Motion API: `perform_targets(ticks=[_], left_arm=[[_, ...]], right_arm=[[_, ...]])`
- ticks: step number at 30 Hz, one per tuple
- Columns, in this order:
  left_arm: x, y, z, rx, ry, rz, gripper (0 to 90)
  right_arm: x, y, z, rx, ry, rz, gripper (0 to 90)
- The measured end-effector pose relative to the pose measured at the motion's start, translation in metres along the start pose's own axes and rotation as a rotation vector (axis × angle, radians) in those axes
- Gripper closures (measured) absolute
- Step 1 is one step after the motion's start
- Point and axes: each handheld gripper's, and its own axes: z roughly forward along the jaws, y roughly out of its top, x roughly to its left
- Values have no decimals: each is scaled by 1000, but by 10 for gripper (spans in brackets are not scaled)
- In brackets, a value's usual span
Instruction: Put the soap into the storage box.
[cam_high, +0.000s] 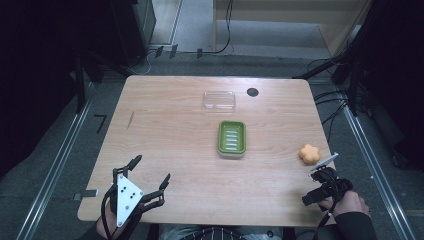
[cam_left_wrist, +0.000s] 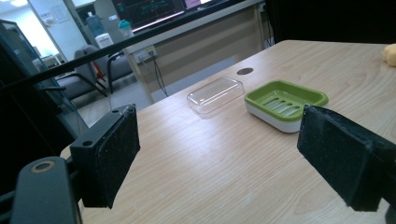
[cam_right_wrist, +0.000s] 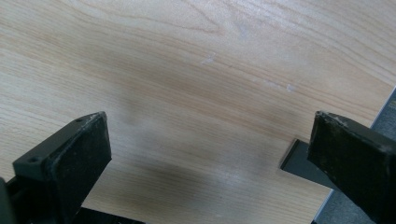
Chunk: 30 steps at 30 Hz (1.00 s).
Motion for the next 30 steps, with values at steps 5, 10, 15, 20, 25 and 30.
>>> perform_targets(ticks=[5,10,15,20,25,30], left_arm=[[1,0,-1,-3,4,-5,135],[0,-1,-1,-4,5,-6,135],[0,0,-1,-3,5,-2,135],[0,0,-1,-4,6,-5,135],[0,0,-1,-2,6,-6,135],[0,0,-1,-3,6,-5,135]], right_arm=[[2,1,-1,-5,-13,-13,0],[3,2,-2,-4,-23,-23,0],[4,4,-1,-6,-28,-28,0],[4,7,-2,-10,-41,-43,0],[2,10,-4,-14,-44,-51,0],[0,16,-7,-35,-54,-51,0]])
